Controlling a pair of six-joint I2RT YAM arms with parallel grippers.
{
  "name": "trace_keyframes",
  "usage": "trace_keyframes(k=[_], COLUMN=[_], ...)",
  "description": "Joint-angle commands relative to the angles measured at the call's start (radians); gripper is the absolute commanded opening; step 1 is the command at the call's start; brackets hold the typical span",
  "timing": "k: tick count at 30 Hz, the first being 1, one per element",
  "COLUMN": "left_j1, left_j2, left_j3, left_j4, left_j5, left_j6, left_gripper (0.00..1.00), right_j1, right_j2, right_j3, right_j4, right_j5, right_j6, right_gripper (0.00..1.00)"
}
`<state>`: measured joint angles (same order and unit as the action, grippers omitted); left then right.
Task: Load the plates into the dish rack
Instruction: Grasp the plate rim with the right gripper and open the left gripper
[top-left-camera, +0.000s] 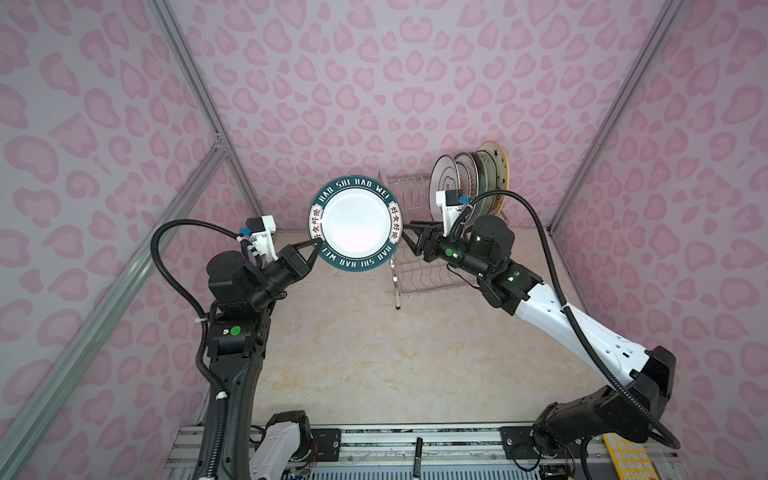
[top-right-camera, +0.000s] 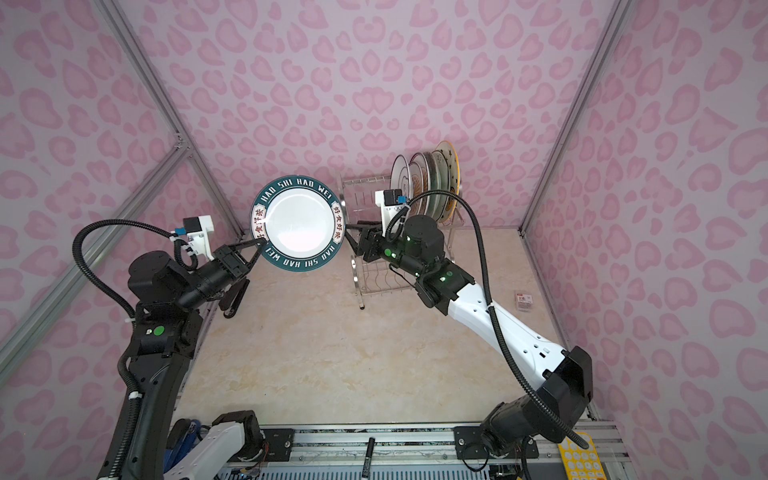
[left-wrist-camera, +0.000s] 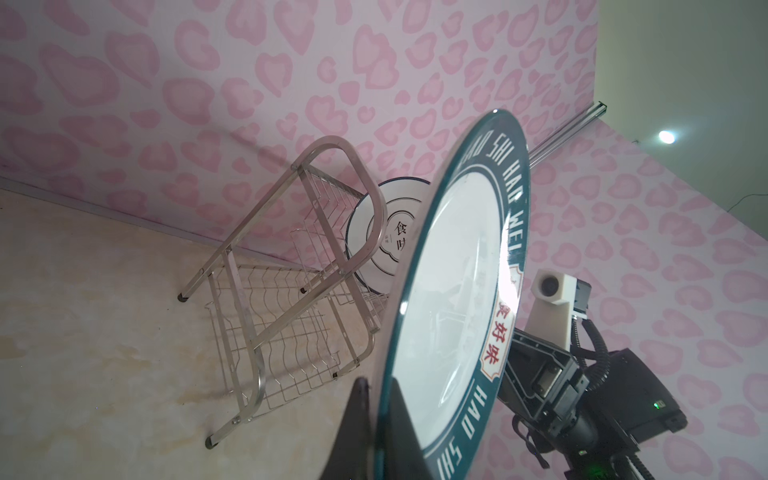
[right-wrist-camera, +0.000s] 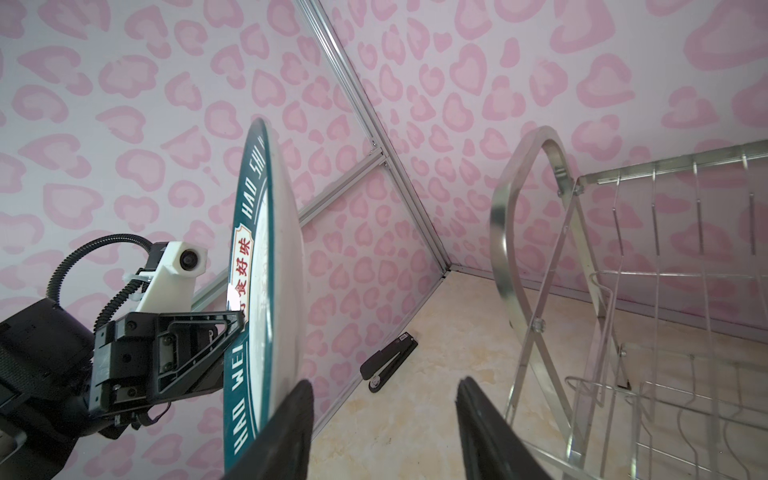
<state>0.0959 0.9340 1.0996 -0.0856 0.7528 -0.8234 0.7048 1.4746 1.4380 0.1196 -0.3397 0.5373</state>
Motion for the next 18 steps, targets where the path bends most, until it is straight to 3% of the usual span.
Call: trace_keyframes(k=[1,8,18], left_j1=[-0.001,-0.001,-0.007], left_j2=[-0.011,-0.017,-0.008], left_j3=[-0.003,-0.005,-0.016], left_j4=[0.049,0.061,0.106], left_j5=[-0.003,-0.031,-0.006], left_j6=[0.007,-0.007,-0.036], left_gripper=[0.03,0.03,0.03], right_j1=[0.008,-0.028,-0.003], right_j2=[-0.007,-0.116,-0.057], right_j3=[0.000,-0.101,0.007], right_j4=[0.025,0.059,-0.005], right_j5=[-0.008,0.096,-0.022], right_j6=[0.001,0.010,-0.045], right_gripper=[0.54,0.53,0.56])
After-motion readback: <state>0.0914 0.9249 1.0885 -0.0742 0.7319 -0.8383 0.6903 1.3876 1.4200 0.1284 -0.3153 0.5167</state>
